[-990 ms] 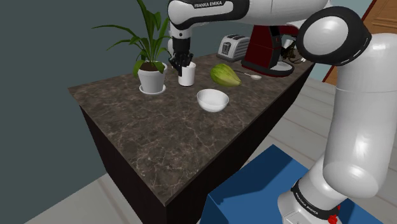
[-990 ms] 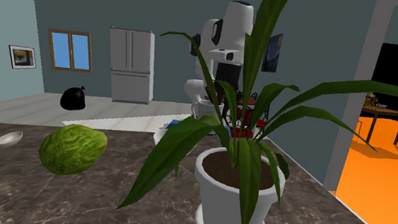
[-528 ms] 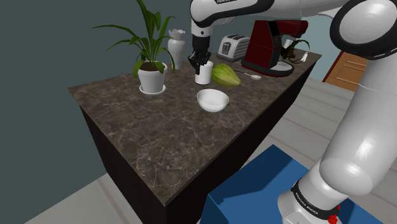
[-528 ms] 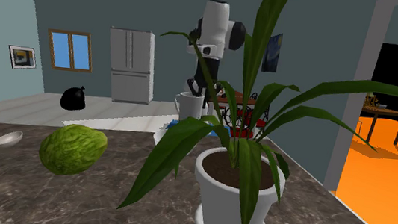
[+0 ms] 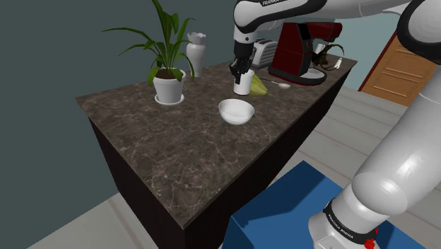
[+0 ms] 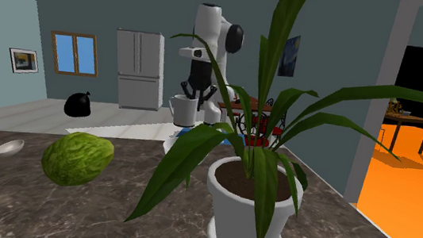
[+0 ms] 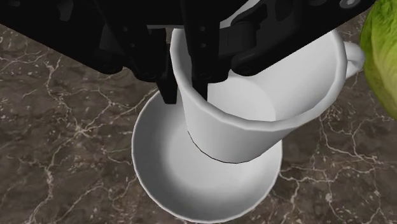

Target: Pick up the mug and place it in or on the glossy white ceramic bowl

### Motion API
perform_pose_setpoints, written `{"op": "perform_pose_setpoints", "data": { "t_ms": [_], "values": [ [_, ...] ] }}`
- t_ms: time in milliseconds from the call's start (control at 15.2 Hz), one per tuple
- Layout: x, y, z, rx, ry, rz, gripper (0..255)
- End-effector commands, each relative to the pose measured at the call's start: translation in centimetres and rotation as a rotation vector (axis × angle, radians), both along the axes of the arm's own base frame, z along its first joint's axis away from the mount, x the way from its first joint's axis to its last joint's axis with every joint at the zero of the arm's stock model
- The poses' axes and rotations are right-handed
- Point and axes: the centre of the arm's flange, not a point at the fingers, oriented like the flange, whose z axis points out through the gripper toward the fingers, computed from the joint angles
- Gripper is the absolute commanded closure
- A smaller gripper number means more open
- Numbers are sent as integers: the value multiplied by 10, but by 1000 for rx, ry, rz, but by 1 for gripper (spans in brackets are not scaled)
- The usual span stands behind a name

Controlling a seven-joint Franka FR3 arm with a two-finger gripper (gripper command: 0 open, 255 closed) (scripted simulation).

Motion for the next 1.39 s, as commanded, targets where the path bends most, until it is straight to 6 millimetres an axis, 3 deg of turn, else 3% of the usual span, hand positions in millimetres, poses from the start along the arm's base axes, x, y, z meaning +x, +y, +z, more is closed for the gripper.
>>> {"op": "perform_pose_setpoints", "data": {
  "t_ms": [0, 858, 1320],
  "values": [
    [-1, -1, -9, 0, 0, 1, 255],
    [-1, -1, -77, 0, 0, 1, 255],
    [-1, -1, -80, 0, 0, 1, 255]
  ]
}}
